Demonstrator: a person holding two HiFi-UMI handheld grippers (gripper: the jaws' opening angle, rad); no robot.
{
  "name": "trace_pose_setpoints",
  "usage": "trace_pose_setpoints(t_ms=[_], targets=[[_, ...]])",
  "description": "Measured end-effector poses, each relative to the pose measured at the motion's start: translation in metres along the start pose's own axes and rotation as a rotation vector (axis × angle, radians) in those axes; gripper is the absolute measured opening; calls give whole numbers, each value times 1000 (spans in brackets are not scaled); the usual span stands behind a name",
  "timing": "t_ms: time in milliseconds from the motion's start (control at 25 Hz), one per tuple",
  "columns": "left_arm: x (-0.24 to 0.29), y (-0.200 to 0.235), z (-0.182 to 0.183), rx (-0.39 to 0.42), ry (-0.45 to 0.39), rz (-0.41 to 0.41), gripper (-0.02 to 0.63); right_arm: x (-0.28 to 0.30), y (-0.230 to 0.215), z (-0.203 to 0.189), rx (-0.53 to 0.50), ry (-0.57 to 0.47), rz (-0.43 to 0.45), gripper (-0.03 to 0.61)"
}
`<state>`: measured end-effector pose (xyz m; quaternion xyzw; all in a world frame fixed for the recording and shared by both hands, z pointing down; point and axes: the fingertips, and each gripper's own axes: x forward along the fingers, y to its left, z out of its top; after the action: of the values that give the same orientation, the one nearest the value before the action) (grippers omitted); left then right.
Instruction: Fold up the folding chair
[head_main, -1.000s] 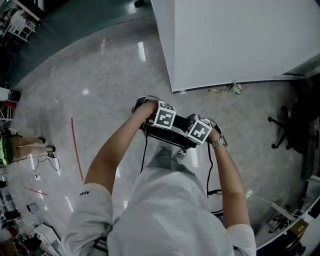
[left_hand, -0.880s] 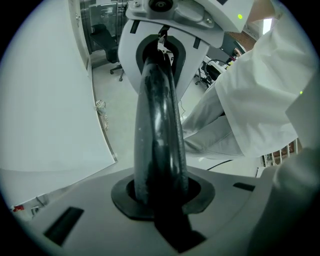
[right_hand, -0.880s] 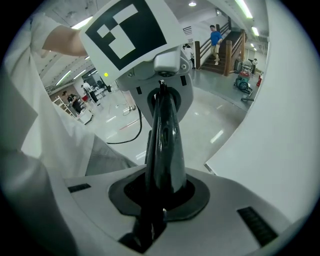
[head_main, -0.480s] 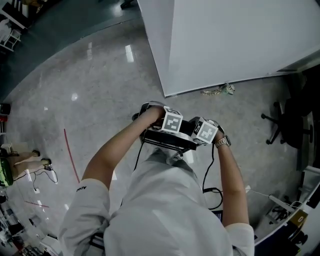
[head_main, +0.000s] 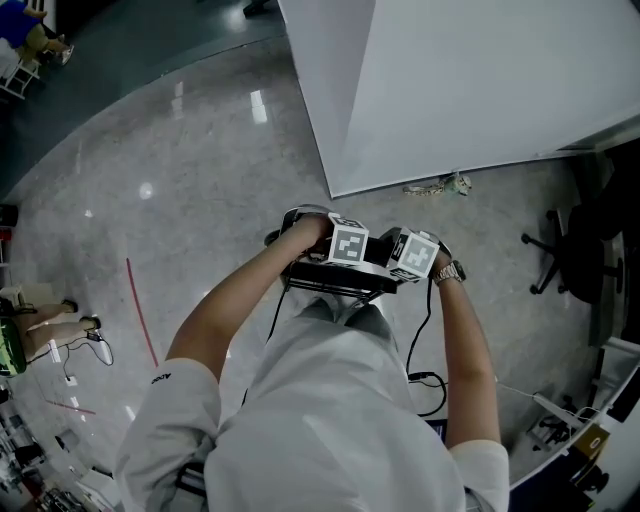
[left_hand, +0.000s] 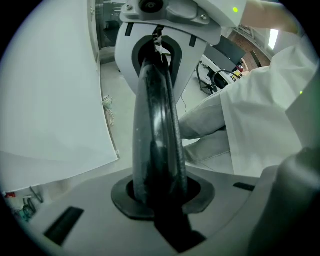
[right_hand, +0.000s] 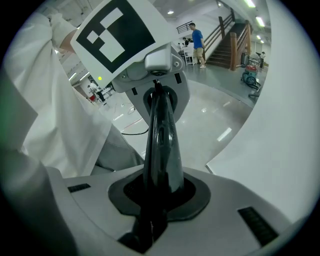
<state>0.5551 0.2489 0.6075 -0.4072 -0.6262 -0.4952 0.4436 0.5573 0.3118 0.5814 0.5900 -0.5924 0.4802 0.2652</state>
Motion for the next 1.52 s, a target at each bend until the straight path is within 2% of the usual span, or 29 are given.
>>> trace_pose_setpoints(t_ms=[160, 480, 720, 1000, 1280, 1520], targets=[[-9, 10, -10, -58, -25, 15, 84, -2, -18, 15, -65, 15, -10, 75], [-29, 49, -29, -123, -38, 51, 84, -10, -63, 41, -118, 35, -23, 83], [-46, 76, -39, -140, -37, 105, 84, -20, -89, 59, -164, 30, -56, 83], [-64, 124, -35, -112, -17, 151, 86, -39, -132, 62, -143, 9, -129, 83], [-71, 137, -33, -134, -39, 179, 85, -46, -150, 68, -178, 19, -133, 95], [-76, 153, -16, -163, -70, 208, 84, -57, -171, 60, -226, 19, -130, 109]])
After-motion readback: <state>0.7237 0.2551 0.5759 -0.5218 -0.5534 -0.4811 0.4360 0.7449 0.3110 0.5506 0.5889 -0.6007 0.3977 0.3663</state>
